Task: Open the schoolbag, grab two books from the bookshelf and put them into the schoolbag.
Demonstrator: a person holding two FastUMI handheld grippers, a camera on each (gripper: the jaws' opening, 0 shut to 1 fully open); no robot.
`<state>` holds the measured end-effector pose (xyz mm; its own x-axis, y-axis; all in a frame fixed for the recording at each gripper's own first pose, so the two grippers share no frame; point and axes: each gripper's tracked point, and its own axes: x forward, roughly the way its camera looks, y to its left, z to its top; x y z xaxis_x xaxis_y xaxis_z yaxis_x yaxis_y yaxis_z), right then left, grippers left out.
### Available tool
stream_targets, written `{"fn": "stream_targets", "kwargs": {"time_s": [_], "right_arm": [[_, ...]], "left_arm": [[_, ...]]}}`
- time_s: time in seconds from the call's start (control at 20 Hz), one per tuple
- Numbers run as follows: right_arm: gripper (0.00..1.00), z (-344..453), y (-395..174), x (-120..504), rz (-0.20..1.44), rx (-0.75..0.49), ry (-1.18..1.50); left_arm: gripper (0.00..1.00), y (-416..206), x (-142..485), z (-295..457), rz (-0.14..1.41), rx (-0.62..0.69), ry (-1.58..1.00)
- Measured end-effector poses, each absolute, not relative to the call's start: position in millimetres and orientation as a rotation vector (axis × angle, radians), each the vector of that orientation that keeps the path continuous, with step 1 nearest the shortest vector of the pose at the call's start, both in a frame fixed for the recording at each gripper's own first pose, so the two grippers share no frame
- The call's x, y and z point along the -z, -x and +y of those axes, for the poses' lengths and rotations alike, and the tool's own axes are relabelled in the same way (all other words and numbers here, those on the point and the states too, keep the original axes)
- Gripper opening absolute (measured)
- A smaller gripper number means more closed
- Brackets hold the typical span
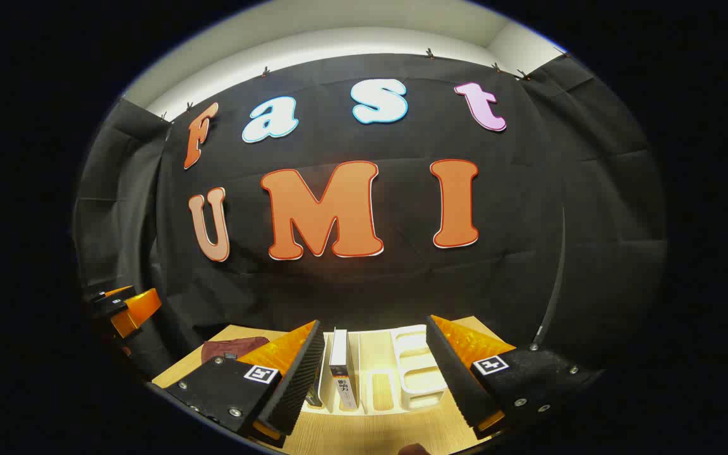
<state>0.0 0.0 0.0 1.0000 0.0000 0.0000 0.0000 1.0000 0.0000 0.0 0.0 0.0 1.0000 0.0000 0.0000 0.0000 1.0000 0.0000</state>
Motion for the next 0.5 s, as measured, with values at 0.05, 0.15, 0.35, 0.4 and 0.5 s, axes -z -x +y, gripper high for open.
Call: {"fn": "stream_targets", "kwargs": {"time_s": [0.05, 0.15, 0.35, 0.4, 0.5], "right_arm": [[0.96, 0.4, -0.6, 0.0, 0.002, -0.002, -0.002], [0.96, 1.0, 0.4, -0.2, 0.002, -0.001, -0.003], [0.96, 1.2, 1.2, -1.0, -0.004, -0.002, 0.010], [0.96, 1.5, 1.7, -1.8, -0.005, -0.006, 0.011], [0.96, 4.5, 3.2, -0.2, -0.002, -0.018, 0.012]], "left_arm": [[0.95, -0.1, 0.3, 0.1, -0.001, 0.000, 0.001], [0.95, -0.8, -0.7, 1.3, -0.004, 0.004, 0.006], [0.95, 0.9, -1.1, 2.5, -0.005, 0.010, 0.036], [0.95, 1.2, -1.6, 4.0, -0.004, 0.005, 0.032], [0.94, 2.3, -6.4, 1.9, -0.015, 0.012, 0.023]]}}
